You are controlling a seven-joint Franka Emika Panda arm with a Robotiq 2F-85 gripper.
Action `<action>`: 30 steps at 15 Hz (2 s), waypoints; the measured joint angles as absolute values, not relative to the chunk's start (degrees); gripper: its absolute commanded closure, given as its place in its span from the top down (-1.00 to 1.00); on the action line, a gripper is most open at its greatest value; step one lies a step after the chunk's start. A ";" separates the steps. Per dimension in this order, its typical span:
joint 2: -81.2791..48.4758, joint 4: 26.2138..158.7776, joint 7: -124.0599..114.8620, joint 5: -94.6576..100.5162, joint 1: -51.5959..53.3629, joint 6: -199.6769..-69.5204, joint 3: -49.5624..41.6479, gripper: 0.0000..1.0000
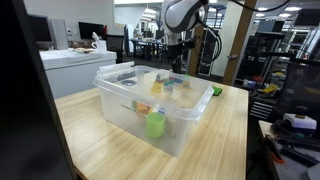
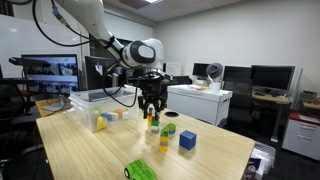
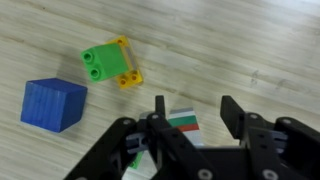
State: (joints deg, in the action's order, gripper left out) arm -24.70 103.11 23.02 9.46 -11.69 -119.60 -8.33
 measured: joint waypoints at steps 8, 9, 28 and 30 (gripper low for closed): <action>-25.02 102.94 30.06 9.46 -12.23 -120.49 -7.36 1.00; -25.27 102.75 31.11 9.46 -12.54 -120.91 -7.12 1.00; -27.54 100.26 41.58 9.02 -15.05 -122.56 -5.17 -0.78; -25.58 98.30 41.76 8.11 -15.12 -119.13 -5.16 -0.78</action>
State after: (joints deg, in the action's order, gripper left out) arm -25.58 98.30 41.76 8.11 -15.12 -119.13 -5.16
